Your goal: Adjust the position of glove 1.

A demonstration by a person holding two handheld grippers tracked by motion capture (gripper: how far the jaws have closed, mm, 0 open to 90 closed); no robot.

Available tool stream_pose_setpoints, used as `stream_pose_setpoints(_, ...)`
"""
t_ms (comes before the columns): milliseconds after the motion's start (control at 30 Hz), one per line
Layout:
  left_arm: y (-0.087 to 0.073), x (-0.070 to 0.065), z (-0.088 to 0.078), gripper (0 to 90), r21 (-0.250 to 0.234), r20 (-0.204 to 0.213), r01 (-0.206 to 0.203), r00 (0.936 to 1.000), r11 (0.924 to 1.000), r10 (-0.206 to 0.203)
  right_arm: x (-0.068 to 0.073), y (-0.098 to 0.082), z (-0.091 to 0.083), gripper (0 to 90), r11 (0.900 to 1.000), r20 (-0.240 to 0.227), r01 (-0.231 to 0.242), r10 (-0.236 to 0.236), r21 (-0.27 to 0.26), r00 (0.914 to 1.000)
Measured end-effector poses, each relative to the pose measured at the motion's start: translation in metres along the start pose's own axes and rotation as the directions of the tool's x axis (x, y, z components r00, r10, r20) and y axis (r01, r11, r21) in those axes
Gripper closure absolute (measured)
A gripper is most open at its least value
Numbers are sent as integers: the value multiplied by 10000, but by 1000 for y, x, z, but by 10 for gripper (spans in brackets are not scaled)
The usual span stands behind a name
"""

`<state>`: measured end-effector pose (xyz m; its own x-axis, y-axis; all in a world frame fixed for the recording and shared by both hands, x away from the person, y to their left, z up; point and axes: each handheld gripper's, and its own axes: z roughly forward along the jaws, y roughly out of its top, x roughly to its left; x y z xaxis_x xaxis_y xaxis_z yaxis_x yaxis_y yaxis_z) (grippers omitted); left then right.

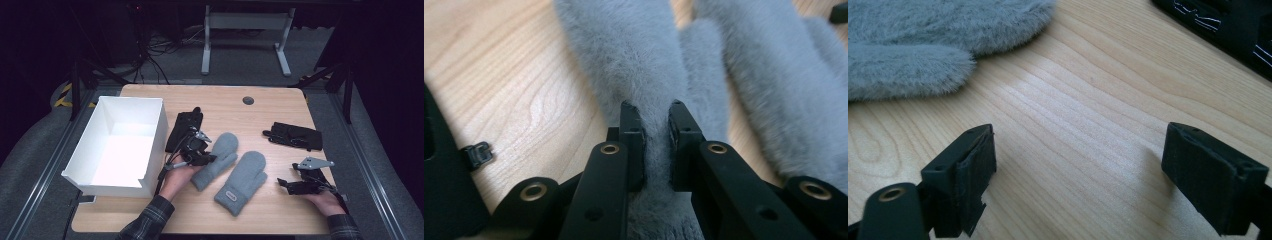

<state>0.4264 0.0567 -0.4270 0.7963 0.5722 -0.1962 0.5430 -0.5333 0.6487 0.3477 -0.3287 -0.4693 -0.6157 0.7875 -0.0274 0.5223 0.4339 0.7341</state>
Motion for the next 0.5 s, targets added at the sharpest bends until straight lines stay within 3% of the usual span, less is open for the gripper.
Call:
stream_pose_setpoints(233, 12, -17, -19, 815, -578, 503, 366, 9982, 9977, -338, 0, 0, 0, 144, 10000, 0, -2, 2, 1, 10000)
stream_pose_setpoints(500, 27, -44, -26, 815, -748, 1038, 247, 9945, 9969, -168, 0, 0, 0, 144, 10000, -4, -3, 3, 0, 10000)
